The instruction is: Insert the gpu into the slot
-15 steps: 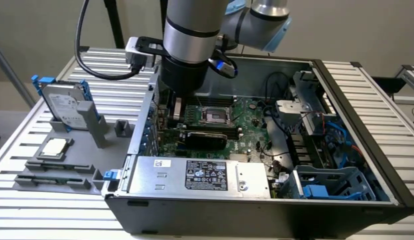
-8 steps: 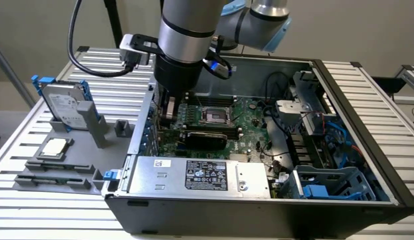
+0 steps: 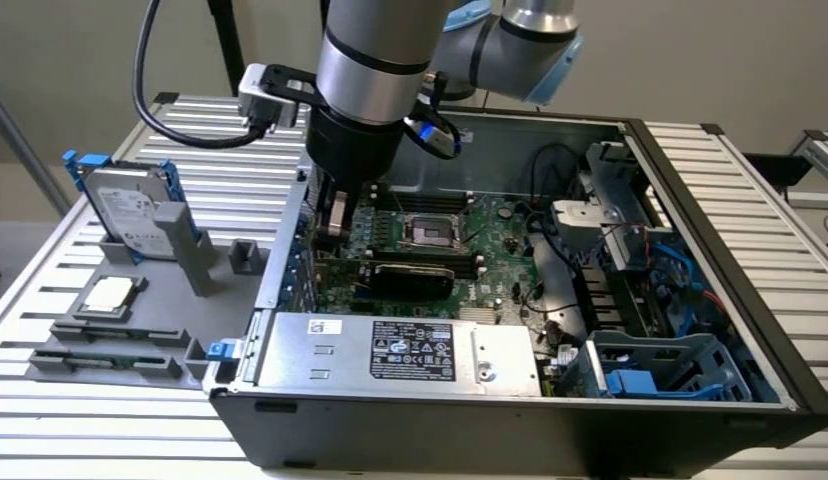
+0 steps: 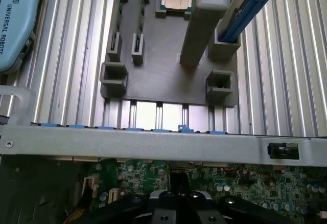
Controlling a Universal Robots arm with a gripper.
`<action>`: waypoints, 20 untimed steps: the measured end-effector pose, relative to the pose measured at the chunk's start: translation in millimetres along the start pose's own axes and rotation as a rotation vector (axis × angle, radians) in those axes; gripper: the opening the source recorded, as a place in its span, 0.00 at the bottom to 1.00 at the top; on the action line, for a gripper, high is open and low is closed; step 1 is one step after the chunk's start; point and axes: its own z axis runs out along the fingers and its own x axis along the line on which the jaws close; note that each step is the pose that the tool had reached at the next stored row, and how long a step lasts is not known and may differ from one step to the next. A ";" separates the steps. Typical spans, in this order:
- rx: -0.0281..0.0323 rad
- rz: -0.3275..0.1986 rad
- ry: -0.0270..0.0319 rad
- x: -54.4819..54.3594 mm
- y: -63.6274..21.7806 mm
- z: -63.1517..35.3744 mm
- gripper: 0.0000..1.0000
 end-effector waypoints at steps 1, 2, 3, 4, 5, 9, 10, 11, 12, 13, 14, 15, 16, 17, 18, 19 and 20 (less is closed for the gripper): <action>-0.0003 0.003 0.0017 0.0 -0.1 0.1 0.11; -0.0004 0.006 0.0036 0.0 -0.1 0.0 0.11; -0.0004 0.010 0.0054 0.0 -0.1 0.0 0.11; -0.0004 0.015 0.0066 0.1 -0.1 0.0 0.11; -0.0002 0.021 0.0072 0.1 -0.1 0.0 0.11; 0.0000 0.043 0.0067 0.0 -0.1 0.2 0.11; -0.0004 0.048 0.0062 -0.1 -0.1 0.2 0.11; -0.0010 0.052 0.0061 0.0 -0.1 0.2 0.11; -0.0022 0.056 0.0065 0.0 -0.1 0.2 0.11; -0.0034 0.059 0.0073 0.0 -0.1 0.2 0.11; -0.0042 0.062 0.0082 0.0 -0.1 0.3 0.11; -0.0052 0.065 0.0093 0.0 -0.1 0.3 0.11; -0.0057 0.068 0.0105 0.0 -0.1 0.3 0.11; -0.0061 0.072 0.0119 0.0 -0.1 0.3 0.11; -0.0066 0.075 0.0129 0.1 -0.1 0.3 0.11; -0.0070 0.078 0.0137 0.1 -0.1 0.3 0.11; -0.0076 0.081 0.0141 0.1 -0.1 0.3 0.11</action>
